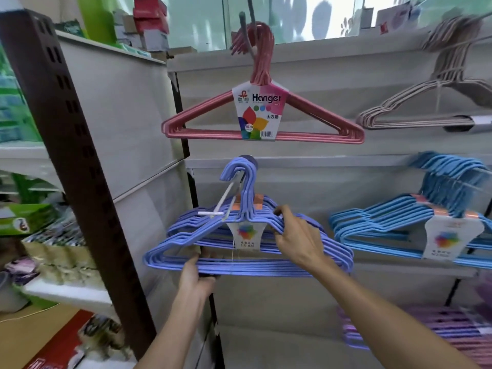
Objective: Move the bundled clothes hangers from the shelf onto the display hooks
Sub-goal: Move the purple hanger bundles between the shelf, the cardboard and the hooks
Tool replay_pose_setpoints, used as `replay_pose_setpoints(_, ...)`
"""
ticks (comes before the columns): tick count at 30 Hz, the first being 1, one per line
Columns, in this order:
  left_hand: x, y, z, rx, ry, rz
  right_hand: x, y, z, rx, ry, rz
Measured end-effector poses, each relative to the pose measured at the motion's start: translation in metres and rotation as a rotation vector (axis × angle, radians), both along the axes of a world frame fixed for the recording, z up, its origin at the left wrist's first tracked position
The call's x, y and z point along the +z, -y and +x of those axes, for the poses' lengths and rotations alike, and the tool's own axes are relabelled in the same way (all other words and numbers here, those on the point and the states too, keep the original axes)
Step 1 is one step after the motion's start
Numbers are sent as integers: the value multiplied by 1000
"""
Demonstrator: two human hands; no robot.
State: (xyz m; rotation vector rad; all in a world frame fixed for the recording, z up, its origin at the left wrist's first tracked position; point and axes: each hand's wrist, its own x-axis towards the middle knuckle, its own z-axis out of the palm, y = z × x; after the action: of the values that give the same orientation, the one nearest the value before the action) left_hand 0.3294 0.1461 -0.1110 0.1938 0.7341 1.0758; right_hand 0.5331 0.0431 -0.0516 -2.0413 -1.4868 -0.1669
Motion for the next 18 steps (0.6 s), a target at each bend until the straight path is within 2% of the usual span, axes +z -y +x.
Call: replay_pose_setpoints(18, -23, -48, 16, -78, 12, 12, -28, -33, -1, -109, 50, -54)
